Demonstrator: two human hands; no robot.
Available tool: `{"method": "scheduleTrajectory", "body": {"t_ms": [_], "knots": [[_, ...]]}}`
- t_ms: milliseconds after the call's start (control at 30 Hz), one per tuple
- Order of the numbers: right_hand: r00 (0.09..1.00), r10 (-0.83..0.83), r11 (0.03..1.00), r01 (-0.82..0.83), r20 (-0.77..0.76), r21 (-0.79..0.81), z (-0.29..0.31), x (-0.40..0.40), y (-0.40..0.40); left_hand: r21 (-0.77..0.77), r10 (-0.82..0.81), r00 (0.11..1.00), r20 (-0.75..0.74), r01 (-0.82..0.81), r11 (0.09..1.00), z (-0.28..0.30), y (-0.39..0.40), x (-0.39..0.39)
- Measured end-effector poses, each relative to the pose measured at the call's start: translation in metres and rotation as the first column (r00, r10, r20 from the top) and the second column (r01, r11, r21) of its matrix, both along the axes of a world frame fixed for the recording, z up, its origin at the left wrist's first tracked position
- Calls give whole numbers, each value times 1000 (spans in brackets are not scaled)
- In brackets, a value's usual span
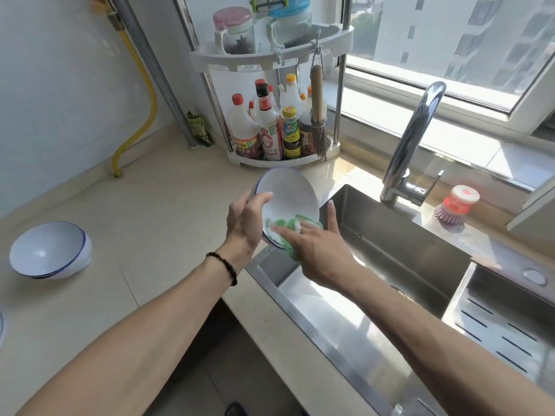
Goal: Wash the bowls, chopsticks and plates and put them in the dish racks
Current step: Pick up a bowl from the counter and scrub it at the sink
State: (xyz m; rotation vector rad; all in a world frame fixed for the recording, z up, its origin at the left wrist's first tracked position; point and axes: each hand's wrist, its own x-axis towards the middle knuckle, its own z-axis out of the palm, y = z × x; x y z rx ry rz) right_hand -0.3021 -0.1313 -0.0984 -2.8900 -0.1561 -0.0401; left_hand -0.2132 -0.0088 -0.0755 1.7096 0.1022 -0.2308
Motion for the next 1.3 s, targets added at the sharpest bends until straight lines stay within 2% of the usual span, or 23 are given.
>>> {"method": "scheduleTrajectory", "body": {"t_ms": [67, 133, 200, 233, 333, 367, 400, 467, 500, 533, 633, 667, 733, 800, 833, 933, 1067, 1100, 1167, 1233, 1267, 1300], "knots": [[997, -3, 999, 0, -71, -42, 2, 4, -5, 76, 8, 999, 32, -10, 997, 0, 1, -2], [986, -13, 989, 37, -164, 142, 12, 7, 8, 60, 87, 996, 23, -88, 994, 6, -6, -7], [974, 56, 955, 12, -218, 298, 14, 5, 14, 61, 93, 996, -6, -92, 994, 8, -9, -9], [977, 78, 959, -18, -198, 284, 13, 1, 9, 71, 62, 998, -11, -61, 996, 7, -7, -8], [992, 48, 999, -45, -116, 28, 0, -1, -19, 92, -18, 999, -28, 20, 996, 1, -4, -8], [991, 24, 999, -18, -130, 41, 1, 0, -18, 82, 1, 1000, -30, 2, 997, 2, -7, -10], [987, 17, 992, 3, -158, 124, 5, 0, -10, 73, 32, 999, -23, -30, 997, 5, -10, -14], [976, 73, 952, -6, -207, 306, 10, -2, 5, 78, 50, 999, 1, -50, 996, 8, -14, -16], [974, 106, 938, -31, -202, 344, 10, -5, 6, 91, 16, 1000, 14, -17, 996, 10, -12, -15], [978, 121, 945, -61, -169, 321, 9, -9, 1, 120, -41, 999, 15, 39, 992, 11, -8, -11], [996, 68, 996, -65, -55, 57, 0, -12, -19, 176, -206, 978, -26, 207, 962, 19, 1, -3], [999, 21, 998, -20, -36, 52, 3, -10, -14, 179, -184, 983, -8, 183, 967, 20, 0, -1], [995, -45, 984, 60, -88, 171, 11, -9, 8, 170, -106, 993, 54, 96, 981, 22, -5, -1], [989, -9, 958, 51, -148, 282, 11, -11, 16, 194, -94, 994, 64, 80, 978, 22, -4, -4], [993, 21, 969, 7, -112, 246, 9, -14, 11, 202, -116, 993, 20, 110, 973, 24, -2, -5], [986, 95, 995, -94, 136, -9, -9, -18, -20, 179, -233, 959, -158, 260, 949, 31, 8, -5], [941, 37, 992, 6, 335, -125, -11, -13, -16, 63, -240, 945, -223, 260, 964, 27, 7, -6], [921, 1, 994, 42, 390, -103, -5, -11, -8, 16, -241, 950, -197, 249, 968, 24, 4, -10], [908, -120, 992, 100, 400, 72, 7, -6, 13, -71, -219, 966, -137, 211, 975, 14, -3, -22], [929, -208, 955, 126, 307, 268, 12, -3, 25, -110, -113, 990, -87, 103, 989, 9, -10, -31], [951, -198, 944, 120, 236, 306, 11, -4, 25, -96, -51, 997, -56, 46, 994, 9, -11, -31], [978, -135, 956, 86, 160, 279, 8, -9, 22, -59, -11, 1000, -25, 10, 998, 10, -9, -29]]}}
